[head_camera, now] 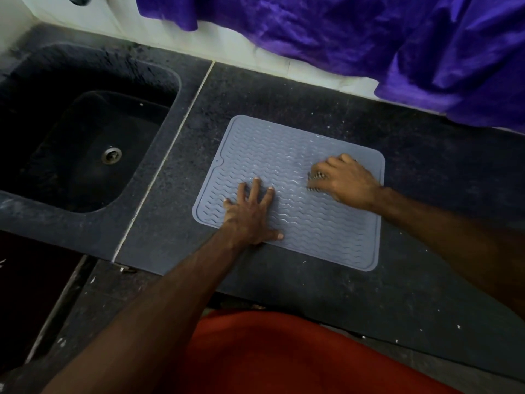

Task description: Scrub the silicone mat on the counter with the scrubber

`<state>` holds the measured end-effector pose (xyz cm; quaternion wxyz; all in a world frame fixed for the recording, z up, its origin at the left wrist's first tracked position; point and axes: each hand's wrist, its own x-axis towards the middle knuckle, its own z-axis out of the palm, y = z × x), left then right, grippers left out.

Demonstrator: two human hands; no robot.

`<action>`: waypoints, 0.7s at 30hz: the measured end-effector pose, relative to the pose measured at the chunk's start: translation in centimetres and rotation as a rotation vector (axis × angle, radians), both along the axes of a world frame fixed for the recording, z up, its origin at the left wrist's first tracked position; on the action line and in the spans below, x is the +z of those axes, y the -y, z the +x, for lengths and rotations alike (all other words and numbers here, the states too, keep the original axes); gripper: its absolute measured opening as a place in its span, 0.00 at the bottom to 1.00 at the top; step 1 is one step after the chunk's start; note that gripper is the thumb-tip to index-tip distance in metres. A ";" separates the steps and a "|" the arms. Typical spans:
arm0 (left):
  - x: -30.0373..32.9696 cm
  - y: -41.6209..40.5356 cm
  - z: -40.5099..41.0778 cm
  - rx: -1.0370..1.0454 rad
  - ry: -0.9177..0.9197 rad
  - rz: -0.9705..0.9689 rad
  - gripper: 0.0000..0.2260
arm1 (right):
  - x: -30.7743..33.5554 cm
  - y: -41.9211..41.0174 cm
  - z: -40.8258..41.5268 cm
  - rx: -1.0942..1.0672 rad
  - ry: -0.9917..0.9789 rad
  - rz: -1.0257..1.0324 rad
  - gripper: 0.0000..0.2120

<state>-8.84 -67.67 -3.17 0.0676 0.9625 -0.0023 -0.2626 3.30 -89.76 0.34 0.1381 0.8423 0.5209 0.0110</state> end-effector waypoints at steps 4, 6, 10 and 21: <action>0.3 0.2 0.3 0.005 -0.028 0.011 0.51 | -0.4 -5.5 1.0 -0.102 -0.103 0.179 0.21; 0.2 0.2 0.3 0.006 -0.024 0.007 0.51 | -1.2 -6.6 0.6 -0.040 -0.097 0.124 0.20; -0.3 -0.1 0.3 -0.004 -0.003 0.006 0.51 | -2.0 -1.8 0.9 0.031 -0.085 0.084 0.27; 0.2 0.1 0.4 0.004 -0.036 0.012 0.52 | -1.4 -5.7 0.5 0.075 0.110 -0.044 0.14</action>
